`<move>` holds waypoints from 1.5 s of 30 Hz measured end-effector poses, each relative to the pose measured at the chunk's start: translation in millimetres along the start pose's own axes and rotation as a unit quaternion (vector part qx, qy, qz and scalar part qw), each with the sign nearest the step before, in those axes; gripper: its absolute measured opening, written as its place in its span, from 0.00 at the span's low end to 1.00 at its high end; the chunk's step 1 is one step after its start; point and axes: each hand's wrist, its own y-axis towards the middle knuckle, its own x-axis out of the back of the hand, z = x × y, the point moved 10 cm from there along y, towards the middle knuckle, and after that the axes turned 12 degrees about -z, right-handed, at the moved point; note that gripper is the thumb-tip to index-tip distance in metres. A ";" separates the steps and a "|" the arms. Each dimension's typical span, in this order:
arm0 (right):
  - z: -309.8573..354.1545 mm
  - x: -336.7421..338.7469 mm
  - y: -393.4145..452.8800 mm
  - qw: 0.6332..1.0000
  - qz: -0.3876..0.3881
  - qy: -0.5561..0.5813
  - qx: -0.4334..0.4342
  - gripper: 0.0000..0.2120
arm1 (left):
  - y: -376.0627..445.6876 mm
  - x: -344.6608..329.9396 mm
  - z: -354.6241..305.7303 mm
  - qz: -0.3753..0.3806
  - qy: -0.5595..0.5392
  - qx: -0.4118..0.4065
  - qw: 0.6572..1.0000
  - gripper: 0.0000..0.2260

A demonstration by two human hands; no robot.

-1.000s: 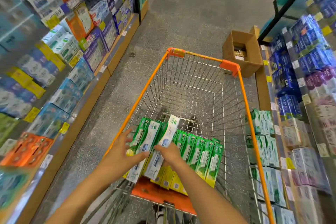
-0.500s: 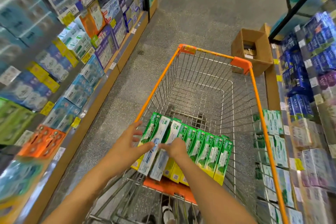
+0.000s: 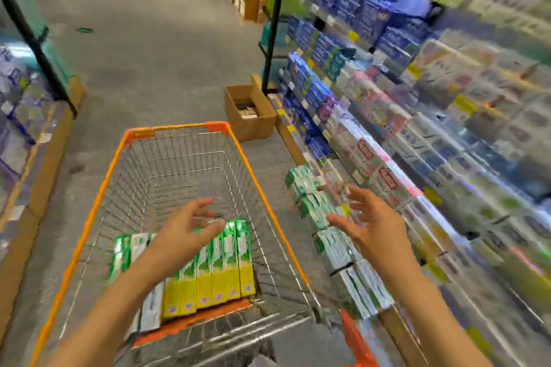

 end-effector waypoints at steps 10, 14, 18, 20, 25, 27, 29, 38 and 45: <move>-172.9 195.6 -64.4 0.973 -0.178 -0.029 -0.146 0.34 | -33.3 -213.0 -92.8 0.166 0.030 -0.099 0.981 0.13; -270.2 229.9 -74.1 0.962 -0.155 -0.034 -0.223 0.27 | -48.5 -335.0 -108.7 0.234 0.055 -0.099 0.966 0.12; -362.8 251.5 -55.0 0.960 -0.092 -0.083 -0.252 0.42 | -59.6 -446.3 -106.7 0.260 0.048 -0.066 0.962 0.12; -409.3 247.3 -43.5 0.957 -0.033 -0.104 -0.270 0.43 | -62.9 -490.3 -96.2 0.275 0.066 -0.045 0.958 0.11; -479.2 223.7 -8.4 0.951 0.047 -0.088 -0.294 0.32 | -72.8 -546.2 -62.1 0.273 0.078 0.027 0.958 0.12; -505.3 197.6 7.1 0.949 0.076 -0.080 -0.295 0.33 | -67.9 -559.1 -38.2 0.259 0.082 0.060 0.960 0.12; -534.1 165.9 25.6 0.949 0.101 -0.086 -0.286 0.32 | -52.7 -573.3 -9.4 0.240 0.096 0.081 0.963 0.13; -732.9 -10.0 100.9 0.929 0.102 -0.065 -0.349 0.25 | 71.8 -729.0 113.4 0.290 0.244 -0.023 0.925 0.25; -889.9 -149.0 107.9 0.911 0.172 -0.149 -0.343 0.47 | 125.6 -856.4 214.4 0.372 0.452 -0.255 0.770 0.37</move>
